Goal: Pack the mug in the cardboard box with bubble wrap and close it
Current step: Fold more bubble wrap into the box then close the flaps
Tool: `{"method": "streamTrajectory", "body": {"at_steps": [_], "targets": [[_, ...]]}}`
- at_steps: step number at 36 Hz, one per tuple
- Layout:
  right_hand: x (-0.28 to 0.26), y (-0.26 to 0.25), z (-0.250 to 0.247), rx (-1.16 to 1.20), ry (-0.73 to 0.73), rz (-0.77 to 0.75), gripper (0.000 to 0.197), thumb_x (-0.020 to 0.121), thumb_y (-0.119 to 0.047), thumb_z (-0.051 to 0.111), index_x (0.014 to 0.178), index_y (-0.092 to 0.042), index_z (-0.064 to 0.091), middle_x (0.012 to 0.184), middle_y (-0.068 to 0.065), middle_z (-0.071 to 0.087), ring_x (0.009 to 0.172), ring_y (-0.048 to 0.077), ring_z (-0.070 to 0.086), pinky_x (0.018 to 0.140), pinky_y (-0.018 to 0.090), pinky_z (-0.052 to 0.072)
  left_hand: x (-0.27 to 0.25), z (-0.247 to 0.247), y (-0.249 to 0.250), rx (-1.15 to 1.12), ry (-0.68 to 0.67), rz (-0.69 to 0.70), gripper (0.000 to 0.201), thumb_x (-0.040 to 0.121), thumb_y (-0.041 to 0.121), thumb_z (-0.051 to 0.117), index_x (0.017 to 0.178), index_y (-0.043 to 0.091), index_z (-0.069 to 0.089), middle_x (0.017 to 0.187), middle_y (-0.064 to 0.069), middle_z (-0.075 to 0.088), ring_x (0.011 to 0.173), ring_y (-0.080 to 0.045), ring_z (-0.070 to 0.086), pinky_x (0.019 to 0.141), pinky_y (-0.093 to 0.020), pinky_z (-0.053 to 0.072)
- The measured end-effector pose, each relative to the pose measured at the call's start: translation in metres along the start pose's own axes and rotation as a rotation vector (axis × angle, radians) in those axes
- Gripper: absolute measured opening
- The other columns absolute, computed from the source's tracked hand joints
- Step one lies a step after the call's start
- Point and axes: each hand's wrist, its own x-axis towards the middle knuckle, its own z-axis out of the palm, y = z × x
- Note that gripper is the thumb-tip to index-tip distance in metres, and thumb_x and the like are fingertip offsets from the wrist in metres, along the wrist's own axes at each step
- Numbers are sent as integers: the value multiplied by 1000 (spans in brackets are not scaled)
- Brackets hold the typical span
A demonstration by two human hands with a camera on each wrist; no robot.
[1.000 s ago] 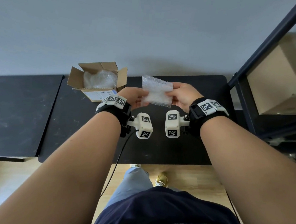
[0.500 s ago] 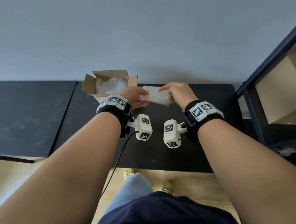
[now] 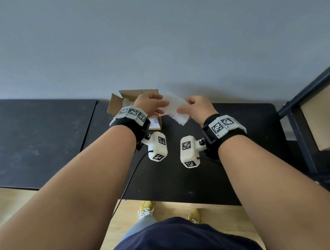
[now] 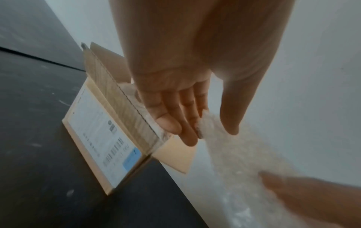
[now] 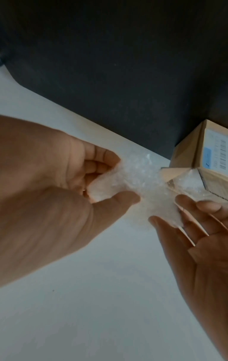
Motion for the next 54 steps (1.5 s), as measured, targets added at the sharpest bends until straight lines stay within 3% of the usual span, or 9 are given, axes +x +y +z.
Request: {"method": "streamTrajectory", "body": {"at_steps": [5,9,15,19,28,35,42,49,54], "targets": [[9,-20,19,-36,173,6,30,78,-10,67,103,6,64,92,21,64,73,20,50,66,29,40,17,-34,-8,208,123,31,8,84,10,69,92,13,68,86,-5,68,77,-18,64,75,-31,56],[16,-32,32,-113,264,36,19,78,-11,63,95,-3,63,81,5,57,72,24,54,63,30,41,32,-57,-13,422,132,40,21,86,1,59,80,20,66,92,-4,66,85,-19,61,73,-29,50],[22,-40,59,-304,300,54,13,81,-10,56,92,-12,49,84,2,51,71,22,47,51,27,29,47,-63,-6,943,-53,86,29,96,9,49,121,12,63,124,-9,63,113,-26,60,95,-38,51],[26,-46,74,-434,334,18,13,87,-10,52,100,-9,51,93,4,49,78,24,48,64,30,34,58,-64,-7,1145,-141,149,41,90,0,44,126,12,61,131,-10,58,115,-30,58,93,-40,53],[36,-41,109,-687,364,-72,18,90,-8,53,108,-5,53,107,11,56,95,30,56,77,37,46,83,-72,-34,1003,-191,197,67,76,14,73,135,36,51,139,-7,42,127,-28,46,102,-42,46],[47,-41,135,-709,237,49,19,90,-3,54,106,-6,62,120,13,52,103,28,57,79,33,46,91,-79,-50,949,-195,286,65,78,23,73,137,34,49,137,-5,40,133,-27,35,111,-41,34],[52,-62,137,-782,20,118,26,97,-15,41,109,-6,62,112,11,61,101,29,59,79,33,49,93,-80,-56,934,-193,324,57,78,28,71,133,31,54,132,-3,43,129,-26,36,109,-38,35],[58,-53,130,-665,110,236,30,92,-12,46,112,-8,67,113,10,64,101,29,62,85,36,52,94,-83,-57,925,-202,334,60,76,26,72,132,32,53,130,-1,43,127,-24,36,107,-37,37],[58,-48,131,-749,19,233,29,90,-12,45,107,-16,68,108,6,64,90,26,57,79,35,47,95,-81,-58,935,-195,343,60,77,26,71,133,33,52,129,-1,43,126,-24,37,105,-35,36]]}}
